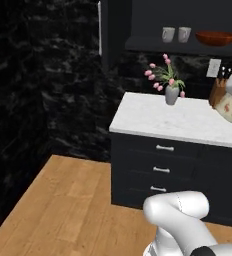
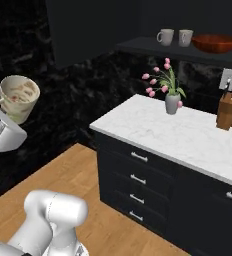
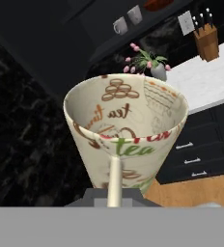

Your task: Gather all objects into one cabinet and sort the glasses and bowls to opposite sides.

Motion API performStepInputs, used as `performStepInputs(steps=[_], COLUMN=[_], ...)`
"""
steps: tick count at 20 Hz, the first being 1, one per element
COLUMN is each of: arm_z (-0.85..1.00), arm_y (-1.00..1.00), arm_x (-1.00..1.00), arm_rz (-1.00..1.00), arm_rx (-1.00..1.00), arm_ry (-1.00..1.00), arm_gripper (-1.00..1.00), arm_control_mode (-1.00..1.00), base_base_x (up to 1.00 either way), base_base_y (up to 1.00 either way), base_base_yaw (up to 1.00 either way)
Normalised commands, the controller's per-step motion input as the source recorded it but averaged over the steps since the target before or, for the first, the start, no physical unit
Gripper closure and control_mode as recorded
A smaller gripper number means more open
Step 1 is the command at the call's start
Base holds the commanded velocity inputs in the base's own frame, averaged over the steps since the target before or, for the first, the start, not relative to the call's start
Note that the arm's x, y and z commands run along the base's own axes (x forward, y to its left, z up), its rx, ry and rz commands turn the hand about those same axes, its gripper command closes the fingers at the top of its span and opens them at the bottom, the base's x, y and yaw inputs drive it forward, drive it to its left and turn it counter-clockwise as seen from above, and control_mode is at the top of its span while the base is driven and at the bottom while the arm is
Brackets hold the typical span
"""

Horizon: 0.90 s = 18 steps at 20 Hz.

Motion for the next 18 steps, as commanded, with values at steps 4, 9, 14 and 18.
performStepInputs(steps=[4,9,14,18], arm_z=[0.00,0.00,0.00,0.00], arm_y=[0.00,0.00,0.00,0.00], arm_x=[0.00,0.00,0.00,0.00], arm_rz=[0.00,0.00,0.00,0.00], arm_rx=[0.00,0.00,0.00,0.00], arm_ry=[0.00,0.00,0.00,0.00], arm_gripper=[1.00,1.00,1.00,1.00], arm_control_mode=[1.00,1.00,1.00,1.00], base_base_x=[0.37,0.37,0.44,0.47], base_base_y=[-0.07,-0.10,-0.08,-0.05], base_base_yaw=[-0.38,-0.37,-0.32,-0.26])
